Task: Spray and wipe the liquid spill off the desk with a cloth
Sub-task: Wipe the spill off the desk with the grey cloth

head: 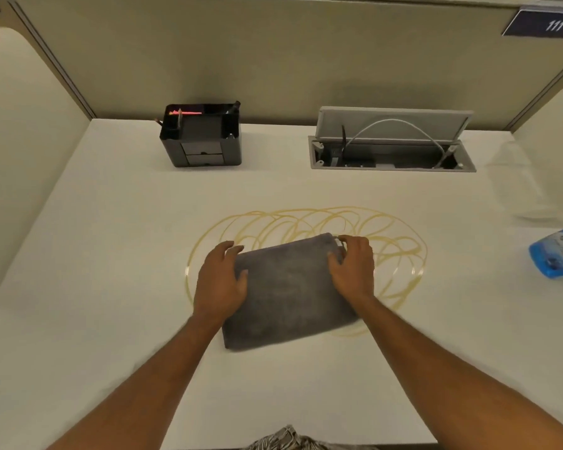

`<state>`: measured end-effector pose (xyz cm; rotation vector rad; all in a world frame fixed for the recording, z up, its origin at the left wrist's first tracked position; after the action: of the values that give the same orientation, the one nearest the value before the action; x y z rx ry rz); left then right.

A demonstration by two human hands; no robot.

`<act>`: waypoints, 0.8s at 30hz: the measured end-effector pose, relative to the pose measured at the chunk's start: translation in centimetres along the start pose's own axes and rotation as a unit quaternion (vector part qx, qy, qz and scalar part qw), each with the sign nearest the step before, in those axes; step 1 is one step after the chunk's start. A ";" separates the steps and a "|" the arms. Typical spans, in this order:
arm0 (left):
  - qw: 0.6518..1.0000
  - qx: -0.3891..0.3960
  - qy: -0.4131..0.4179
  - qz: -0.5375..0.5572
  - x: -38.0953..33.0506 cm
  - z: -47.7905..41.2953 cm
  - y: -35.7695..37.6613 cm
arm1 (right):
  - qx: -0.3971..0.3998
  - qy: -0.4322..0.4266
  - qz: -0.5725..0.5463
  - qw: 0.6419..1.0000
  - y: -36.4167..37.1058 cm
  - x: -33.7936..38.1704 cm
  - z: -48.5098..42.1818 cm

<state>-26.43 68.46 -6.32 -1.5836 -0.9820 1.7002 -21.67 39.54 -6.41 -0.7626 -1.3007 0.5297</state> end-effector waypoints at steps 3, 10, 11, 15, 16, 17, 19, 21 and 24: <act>0.997 0.033 0.058 -0.031 -1.2 2.7 2.6 | 0.001 -0.052 0.040 0.998 2.6 1.3 2.9; 0.976 0.132 0.087 -0.147 0.4 5.1 8.3 | 0.093 0.064 0.246 0.963 10.2 -1.0 6.0; 0.977 0.127 0.088 -0.149 0.5 5.0 8.3 | 0.085 0.054 0.259 0.960 10.3 -0.8 5.5; 0.981 0.118 0.063 -0.143 0.9 3.5 8.1 | 0.075 0.015 0.282 0.956 10.6 -0.1 2.3; 0.981 0.116 0.055 -0.144 0.9 3.0 8.0 | 0.074 0.003 0.278 0.958 10.8 0.3 1.4; 0.982 0.114 0.049 -0.144 1.0 2.6 7.9 | 0.074 -0.009 0.273 0.959 11.1 0.8 0.6; 0.982 0.112 0.044 -0.145 1.2 2.2 7.7 | 0.079 -0.045 0.274 0.957 11.8 1.8 -0.3; 0.979 0.120 0.045 -0.157 1.5 2.5 7.5 | 0.094 -0.108 0.271 0.952 12.4 2.4 0.1; 0.975 0.144 0.069 -0.157 1.7 3.7 7.2 | 0.096 -0.179 0.237 0.950 11.9 1.9 1.8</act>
<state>-29.85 65.53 -13.27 -1.2628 -0.8231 1.4216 -22.25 49.09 -13.98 -0.8427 -1.3692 1.2115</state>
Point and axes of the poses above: each hand's wrist, its own z-axis away from the middle knuckle, its own y-axis out of the palm, x = y × z, the point moved 9 cm from there along -z, towards the middle knuckle, and after that the axes turned 2 degrees about -z, right-handed, at the moved point
